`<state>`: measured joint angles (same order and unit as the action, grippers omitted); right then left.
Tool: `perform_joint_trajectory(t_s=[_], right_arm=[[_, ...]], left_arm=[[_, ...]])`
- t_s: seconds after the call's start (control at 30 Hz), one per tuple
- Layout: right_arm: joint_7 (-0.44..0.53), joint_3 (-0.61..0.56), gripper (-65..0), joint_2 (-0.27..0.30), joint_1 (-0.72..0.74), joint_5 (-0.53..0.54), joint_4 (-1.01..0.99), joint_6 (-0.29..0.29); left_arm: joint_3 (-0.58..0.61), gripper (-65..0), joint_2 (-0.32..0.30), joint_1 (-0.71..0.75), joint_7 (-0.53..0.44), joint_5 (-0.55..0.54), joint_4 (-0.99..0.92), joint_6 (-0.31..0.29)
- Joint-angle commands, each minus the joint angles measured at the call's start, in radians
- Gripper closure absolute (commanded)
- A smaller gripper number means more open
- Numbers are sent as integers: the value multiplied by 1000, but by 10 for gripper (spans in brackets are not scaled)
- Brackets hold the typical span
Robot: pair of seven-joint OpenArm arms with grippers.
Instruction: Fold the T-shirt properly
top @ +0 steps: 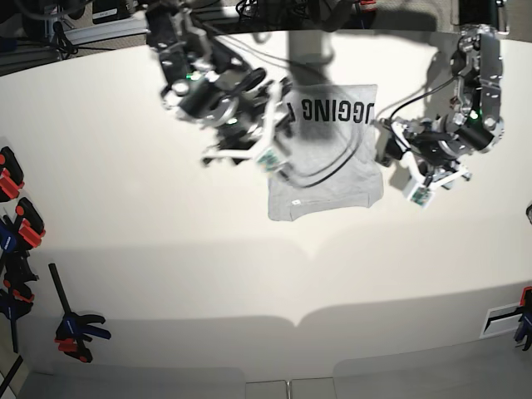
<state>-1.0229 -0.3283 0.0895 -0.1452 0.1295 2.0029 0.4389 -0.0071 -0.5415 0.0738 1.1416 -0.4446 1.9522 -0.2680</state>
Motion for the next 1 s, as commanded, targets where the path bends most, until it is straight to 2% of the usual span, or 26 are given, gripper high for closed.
perform_joint_trajectory(t_s=[0.0,0.1,0.27,0.4,0.53,0.67,0.97], right_arm=[[7,26,-263,14,0,5,33,-13],[2,118,-263,47,-50,22,76,-22],[2,305,-263,60,-207,74,192,-21],[19,462,-263,60,-346,91,281,-14],[28,596,-263,60,-472,92,331,2],[18,698,-263,60,-605,145,340,2],[-18,851,-263,60,-886,163,340,55]], left_arm=[[-5,-361,-27,5,-13,-12,21,18],[-7,-361,-38,78,9,-25,27,65],[-11,-361,-33,240,-15,-15,31,75],[-100,-361,14,347,-74,-2,67,113],[-249,-361,74,431,-81,-23,154,111],[-356,-361,84,552,-81,-85,220,69],[-385,-361,84,815,-118,-58,228,39]])
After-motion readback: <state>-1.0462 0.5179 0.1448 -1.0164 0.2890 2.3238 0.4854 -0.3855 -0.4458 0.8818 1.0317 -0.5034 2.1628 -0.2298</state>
